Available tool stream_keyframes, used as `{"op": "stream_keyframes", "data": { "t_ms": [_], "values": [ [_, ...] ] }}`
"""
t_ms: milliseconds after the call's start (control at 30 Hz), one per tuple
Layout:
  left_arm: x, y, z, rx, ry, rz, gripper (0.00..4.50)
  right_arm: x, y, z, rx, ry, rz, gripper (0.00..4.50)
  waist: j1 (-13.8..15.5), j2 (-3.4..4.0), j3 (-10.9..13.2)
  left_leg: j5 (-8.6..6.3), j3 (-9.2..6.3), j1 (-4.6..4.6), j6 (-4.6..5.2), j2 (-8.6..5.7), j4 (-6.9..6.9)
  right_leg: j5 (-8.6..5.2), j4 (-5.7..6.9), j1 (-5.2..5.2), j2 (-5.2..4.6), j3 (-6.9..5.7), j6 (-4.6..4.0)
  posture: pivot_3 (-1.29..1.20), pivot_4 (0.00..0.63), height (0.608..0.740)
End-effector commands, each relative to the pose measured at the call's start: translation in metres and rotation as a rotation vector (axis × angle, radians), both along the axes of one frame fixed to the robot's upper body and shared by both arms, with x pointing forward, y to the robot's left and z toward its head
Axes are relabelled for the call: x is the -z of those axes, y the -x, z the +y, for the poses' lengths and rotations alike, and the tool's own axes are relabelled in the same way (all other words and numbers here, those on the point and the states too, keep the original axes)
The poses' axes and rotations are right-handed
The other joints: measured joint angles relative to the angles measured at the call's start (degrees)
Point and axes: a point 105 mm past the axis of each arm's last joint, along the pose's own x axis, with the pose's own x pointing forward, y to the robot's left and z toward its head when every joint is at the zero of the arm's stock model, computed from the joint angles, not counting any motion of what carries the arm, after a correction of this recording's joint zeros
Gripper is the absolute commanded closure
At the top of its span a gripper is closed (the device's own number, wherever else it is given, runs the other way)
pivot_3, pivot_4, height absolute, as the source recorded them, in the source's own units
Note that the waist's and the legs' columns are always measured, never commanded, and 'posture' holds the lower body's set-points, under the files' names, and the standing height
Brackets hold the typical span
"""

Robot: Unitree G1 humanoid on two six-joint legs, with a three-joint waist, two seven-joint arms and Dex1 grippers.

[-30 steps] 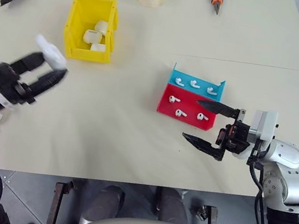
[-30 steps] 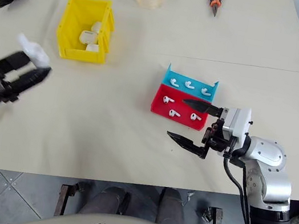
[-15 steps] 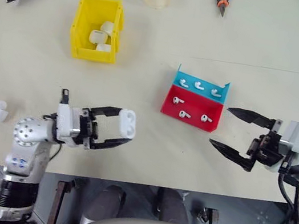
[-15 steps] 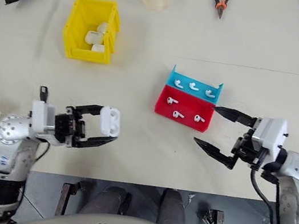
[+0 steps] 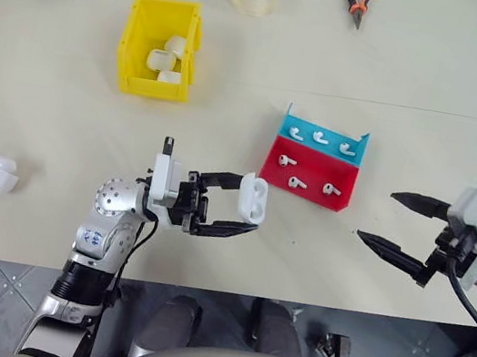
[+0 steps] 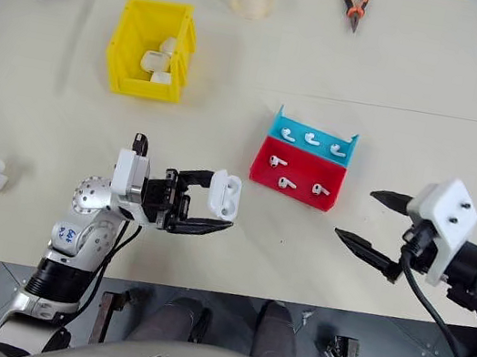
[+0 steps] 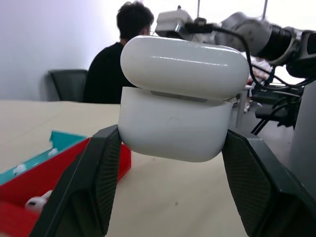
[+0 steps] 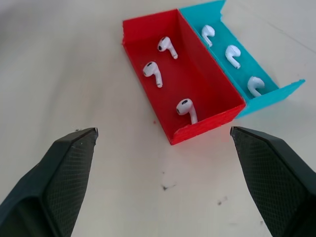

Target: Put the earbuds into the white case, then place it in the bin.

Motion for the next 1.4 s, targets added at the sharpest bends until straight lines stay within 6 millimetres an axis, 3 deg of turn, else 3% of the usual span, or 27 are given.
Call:
{"op": "stream_keyframes", "data": {
  "t_ms": [33, 167, 367, 467, 700, 1233, 1333, 1400],
  "values": [
    [-0.012, -0.001, -0.003, -0.006, 0.02, -0.025, 1.78, -0.006, -0.005, 0.018, -0.022, 0.07, 0.079, 0.0, 0.0, 0.0, 0.0, -0.01, 0.0, -0.02, 0.01, -0.03, -0.01, 0.01, -0.01, 0.0, -0.03, 0.01, 0.01, 0.0, 0.15, 0.74],
    [-0.014, 0.004, -0.008, 0.043, 0.017, -0.008, 1.78, -0.013, -0.02, 0.04, -0.059, 0.18, 0.193, 0.0, -0.1, 0.03, 0.0, -0.01, -0.02, -0.08, 0.03, -0.01, -0.05, 0.09, -0.32, 0.0, -0.03, -0.01, 0.16, 0.0, 0.15, 0.74],
    [-0.001, 0.014, -0.01, 0.116, -0.015, -0.015, 1.78, -0.002, -0.039, 0.072, -0.098, 0.301, 0.257, 0.0, -0.1, 0.02, 0.0, -0.04, -0.01, -0.14, 0.08, -0.08, -0.08, 0.1, -0.3, -0.1, -0.09, -0.01, 0.15, 0.0, 0.15, 0.74],
    [0.004, 0.015, -0.011, 0.103, -0.021, -0.016, 1.78, 0.006, -0.053, 0.078, -0.083, 0.372, 0.25, 0.0, 0.0, 0.02, 0.0, -0.07, 0.0, -0.15, 0.13, -0.13, -0.01, 0.12, -0.18, -0.15, -0.13, -0.05, 0.11, 0.0, 0.15, 0.74],
    [0.001, 0.017, -0.016, 0.087, -0.004, -0.012, 1.78, 0.005, -0.076, 0.07, -0.06, 0.471, 0.213, 0.0, -0.1, 0.02, 0.0, -0.08, -0.01, -0.17, 0.14, -0.11, -0.02, 0.23, -0.14, -0.28, -0.11, -0.08, 0.0, 0.0, 0.15, 0.74],
    [-0.003, 0.019, -0.014, 0.069, 0.001, -0.005, 1.78, 0.02, -0.082, 0.046, -0.146, 0.611, 0.214, 0.0, -0.2, 0.02, 0.0, -0.08, 0.19, -0.33, 0.14, -0.12, 0.0, 0.24, 0.07, -0.74, -0.11, 0.04, 0.01, 0.0, 0.15, 0.74],
    [-0.003, 0.021, -0.014, 0.069, 0.001, 0.002, 1.78, 0.022, -0.084, 0.046, -0.156, 0.614, 0.215, 0.54, -0.2, 0.02, 0.0, -0.08, 0.21, -0.34, 0.14, -0.1, 0.02, 0.24, 0.08, -0.79, -0.09, 0.04, 0.01, 0.0, 0.15, 0.74],
    [-0.003, 0.022, -0.013, 0.069, -0.001, 0.006, 1.78, 0.023, -0.084, 0.047, -0.166, 0.618, 0.215, 1.19, -0.2, 0.02, 0.0, -0.08, 0.21, -0.34, 0.14, -0.1, 0.02, 0.24, 0.07, -0.79, -0.1, 0.04, 0.0, 0.0, 0.15, 0.74]
  ]
}}
